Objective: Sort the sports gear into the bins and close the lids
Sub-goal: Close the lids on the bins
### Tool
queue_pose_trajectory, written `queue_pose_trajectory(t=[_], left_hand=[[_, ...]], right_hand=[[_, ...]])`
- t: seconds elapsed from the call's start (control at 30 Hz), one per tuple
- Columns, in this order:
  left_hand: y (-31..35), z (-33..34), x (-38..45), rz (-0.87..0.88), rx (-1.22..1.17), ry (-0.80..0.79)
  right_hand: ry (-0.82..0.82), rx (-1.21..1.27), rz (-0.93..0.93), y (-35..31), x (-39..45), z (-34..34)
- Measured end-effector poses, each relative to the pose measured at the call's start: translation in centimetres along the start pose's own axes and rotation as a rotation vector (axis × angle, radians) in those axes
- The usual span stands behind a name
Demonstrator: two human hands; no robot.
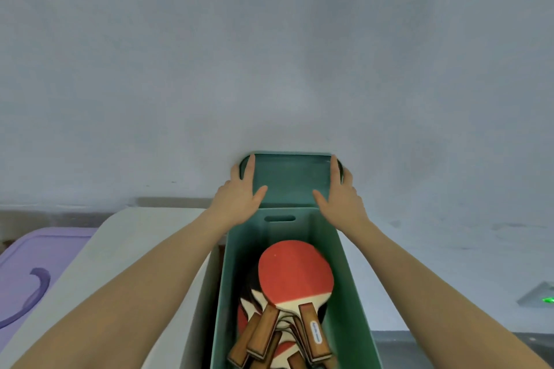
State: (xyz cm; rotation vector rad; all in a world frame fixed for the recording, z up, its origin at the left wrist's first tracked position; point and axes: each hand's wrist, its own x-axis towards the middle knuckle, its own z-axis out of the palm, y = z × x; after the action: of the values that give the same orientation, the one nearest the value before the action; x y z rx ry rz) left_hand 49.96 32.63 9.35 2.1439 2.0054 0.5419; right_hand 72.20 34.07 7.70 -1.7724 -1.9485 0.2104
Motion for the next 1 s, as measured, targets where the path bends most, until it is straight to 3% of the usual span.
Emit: queue_pose_trajectory(t=[0.13, 0.43, 0.73, 1.0], left_hand=[[0.0, -0.2, -0.4, -0.022, -0.212, 0.034], [1.3, -3.9, -3.3, 0.000, -0.205, 0.282], [2.2, -8.7, -9.9, 0.111, -0.354, 0.479], [2.0, -7.4, -18.2, 0.111, -0.412, 0.461]], right_hand=[[0.029, 0.183, -0.048, -0.6, -0.3, 0.1], [0.222, 0.180, -0.138, -3.7, -2.7, -3.5], [0.386, 0.221, -0.229, -7.4, -8.6, -8.3], [0.388, 0.254, -0.225, -7.0, -17.4, -7.2]])
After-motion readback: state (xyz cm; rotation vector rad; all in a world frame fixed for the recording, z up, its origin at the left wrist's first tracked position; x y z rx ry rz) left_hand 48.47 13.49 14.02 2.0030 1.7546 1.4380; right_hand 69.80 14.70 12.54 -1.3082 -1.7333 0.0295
